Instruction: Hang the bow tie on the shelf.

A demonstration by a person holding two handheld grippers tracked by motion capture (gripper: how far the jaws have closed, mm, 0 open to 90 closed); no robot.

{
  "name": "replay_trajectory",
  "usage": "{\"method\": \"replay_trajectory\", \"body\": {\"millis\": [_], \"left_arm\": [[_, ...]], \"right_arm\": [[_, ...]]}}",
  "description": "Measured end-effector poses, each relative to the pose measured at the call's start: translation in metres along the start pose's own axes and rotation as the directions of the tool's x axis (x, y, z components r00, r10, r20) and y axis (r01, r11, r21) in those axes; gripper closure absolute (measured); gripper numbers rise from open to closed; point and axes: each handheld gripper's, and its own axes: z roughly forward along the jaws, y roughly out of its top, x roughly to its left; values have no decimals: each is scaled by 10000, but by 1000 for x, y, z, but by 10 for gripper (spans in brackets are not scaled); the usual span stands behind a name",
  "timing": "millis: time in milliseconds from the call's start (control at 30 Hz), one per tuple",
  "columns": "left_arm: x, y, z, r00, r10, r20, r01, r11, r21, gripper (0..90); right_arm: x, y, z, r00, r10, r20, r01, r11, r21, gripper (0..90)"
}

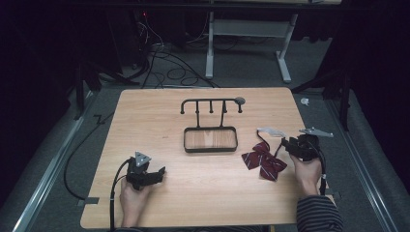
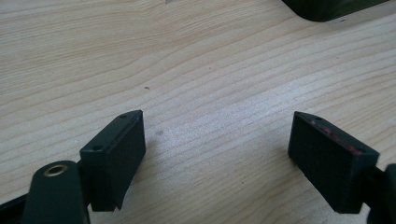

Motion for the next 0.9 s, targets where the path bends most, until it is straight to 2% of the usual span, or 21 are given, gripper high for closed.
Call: {"method": "replay_trajectory", "body": {"millis": [67, 300, 433, 900], "left_arm": [[0, 0, 0, 10000, -2, -2, 2, 10000, -2, 194], [0, 0, 0, 10000, 3, -2, -3, 10000, 1, 194], [0, 0, 0, 10000, 4, -4, -4, 10000, 2, 194], [0, 0, 0, 10000, 4, -2, -4, 10000, 3, 194]], "right_arm": [[-1, 1, 3, 10000, 72, 48, -73, 10000, 63, 621], [-14, 15, 23, 9970, 404, 660, -442, 9974, 570, 626], [-15, 20, 29, 9960, 360, 814, -421, 9964, 738, 638], [-17, 18, 53, 9920, 496, 1163, -666, 9869, 1472, 702]]}}
